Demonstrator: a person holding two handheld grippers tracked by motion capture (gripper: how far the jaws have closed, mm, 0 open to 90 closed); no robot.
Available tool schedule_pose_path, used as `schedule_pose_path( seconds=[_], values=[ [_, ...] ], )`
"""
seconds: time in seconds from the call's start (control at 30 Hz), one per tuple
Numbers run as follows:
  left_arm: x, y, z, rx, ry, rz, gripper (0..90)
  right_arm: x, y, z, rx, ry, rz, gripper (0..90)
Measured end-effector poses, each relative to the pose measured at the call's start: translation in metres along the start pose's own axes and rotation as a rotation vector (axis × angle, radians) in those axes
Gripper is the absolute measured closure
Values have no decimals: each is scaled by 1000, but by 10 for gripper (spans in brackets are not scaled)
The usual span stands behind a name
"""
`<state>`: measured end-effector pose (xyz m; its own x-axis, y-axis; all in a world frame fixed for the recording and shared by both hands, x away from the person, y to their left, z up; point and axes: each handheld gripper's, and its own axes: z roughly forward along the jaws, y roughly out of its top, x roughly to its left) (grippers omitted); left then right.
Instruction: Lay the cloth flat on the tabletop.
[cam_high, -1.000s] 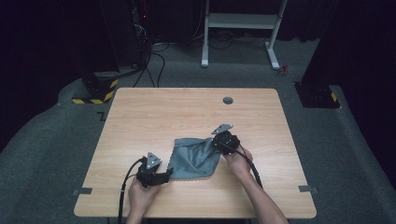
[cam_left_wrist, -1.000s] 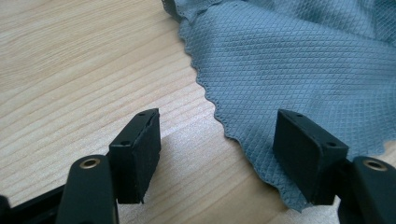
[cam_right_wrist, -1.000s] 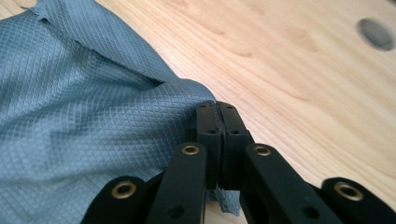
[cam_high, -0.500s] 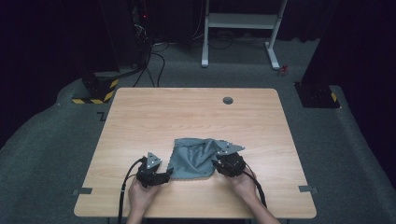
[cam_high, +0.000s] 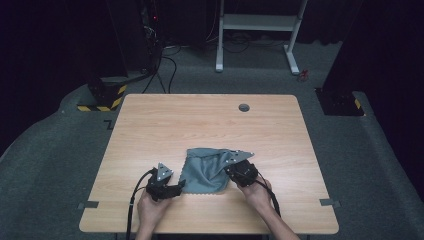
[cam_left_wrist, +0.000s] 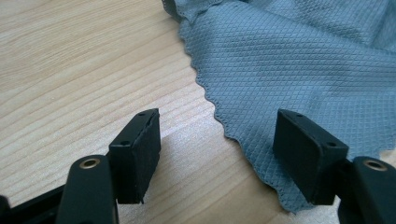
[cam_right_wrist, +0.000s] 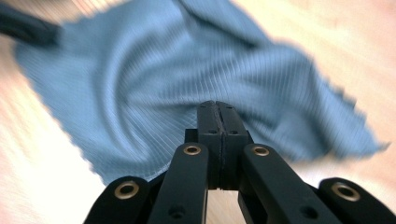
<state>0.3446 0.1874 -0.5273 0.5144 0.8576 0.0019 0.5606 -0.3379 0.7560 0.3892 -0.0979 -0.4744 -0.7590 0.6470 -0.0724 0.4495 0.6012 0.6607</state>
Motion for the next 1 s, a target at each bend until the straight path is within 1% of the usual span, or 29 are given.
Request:
schedule_pose_path(
  seconds=[0.07,0.13,0.2,0.27,0.3,0.33,0.37,0.4,0.43,0.47,0.5,0.57,0.6,0.63,0.67,0.7,0.73,0.8,0.87,0.93,1.0],
  values=[
    [0,0,0,0,0,0,323,6,14,-2,-5,0,-37,900],
    [0,0,0,1,0,-1,324,13,27,3,-7,10,-54,900],
    [0,0,0,1,-1,-1,323,21,38,13,8,20,-71,900],
    [0,0,0,2,0,-1,323,28,47,28,34,27,-92,900],
    [0,0,0,2,0,1,323,29,50,38,48,33,-94,899],
    [0,0,0,2,0,-1,323,30,52,50,75,33,-89,892],
    [0,0,0,1,-1,0,323,29,52,57,90,41,-75,885],
    [0,0,0,1,-1,1,324,27,51,65,102,50,-56,858],
    [0,0,0,1,-1,1,323,25,50,68,103,58,-48,833],
    [0,0,0,1,-1,1,324,25,48,65,83,61,-33,807],
    [0,0,0,1,-1,1,324,25,47,61,60,61,-30,797],
    [0,0,0,1,-1,1,324,25,41,41,-9,51,-25,791],
    [0,0,0,1,-1,1,324,25,35,28,-47,49,-12,791],
    [0,0,0,1,-1,1,324,24,31,21,-59,50,-3,791],
    [0,0,0,1,-1,1,324,24,24,14,-61,46,-1,788],
    [0,0,0,1,-1,1,324,24,20,13,-59,43,-7,782],
    [0,0,0,1,-1,1,324,24,14,13,-49,43,-3,770],
    [0,0,0,1,0,0,323,24,3,17,-43,47,7,729],
    [0,0,0,1,0,1,322,25,-6,21,-48,60,20,697],
    [0,0,0,1,0,1,322,27,-11,26,-44,75,41,671],
    [0,0,0,1,0,1,323,28,-13,30,-53,89,52,668]
  ],
)
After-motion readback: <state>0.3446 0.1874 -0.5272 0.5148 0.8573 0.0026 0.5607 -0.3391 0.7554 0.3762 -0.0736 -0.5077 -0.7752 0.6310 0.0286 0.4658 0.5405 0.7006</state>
